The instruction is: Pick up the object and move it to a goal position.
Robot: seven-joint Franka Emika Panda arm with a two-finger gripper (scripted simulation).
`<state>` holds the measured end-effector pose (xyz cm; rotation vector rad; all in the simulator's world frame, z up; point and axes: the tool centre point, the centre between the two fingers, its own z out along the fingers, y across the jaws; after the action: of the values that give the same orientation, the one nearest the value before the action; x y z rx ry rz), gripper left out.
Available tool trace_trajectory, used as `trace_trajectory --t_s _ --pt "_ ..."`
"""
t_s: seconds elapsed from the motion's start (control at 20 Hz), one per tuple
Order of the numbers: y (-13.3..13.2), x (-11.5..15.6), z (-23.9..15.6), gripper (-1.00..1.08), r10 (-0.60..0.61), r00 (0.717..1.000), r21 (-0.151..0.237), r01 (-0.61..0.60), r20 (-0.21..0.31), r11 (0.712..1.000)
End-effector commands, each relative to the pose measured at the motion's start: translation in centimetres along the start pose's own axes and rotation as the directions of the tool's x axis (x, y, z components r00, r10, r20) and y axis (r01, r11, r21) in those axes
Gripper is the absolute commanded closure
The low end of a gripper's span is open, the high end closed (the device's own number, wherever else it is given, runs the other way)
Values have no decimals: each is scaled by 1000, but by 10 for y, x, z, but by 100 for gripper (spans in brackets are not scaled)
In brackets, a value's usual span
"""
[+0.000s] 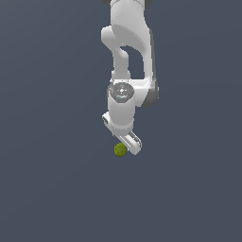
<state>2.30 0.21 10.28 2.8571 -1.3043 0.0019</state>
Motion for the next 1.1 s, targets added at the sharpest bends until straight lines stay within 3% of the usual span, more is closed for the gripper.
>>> trace_trajectory --t_s 0.0,0.7,1.05 --pt "-2 -1 4 -92 45 999 0 -45 0 999" --pt "-5 -3 13 -92 123 992 0 -123 2 992" --pt "-4 -4 42 -92 126 992 0 -126 2 992"
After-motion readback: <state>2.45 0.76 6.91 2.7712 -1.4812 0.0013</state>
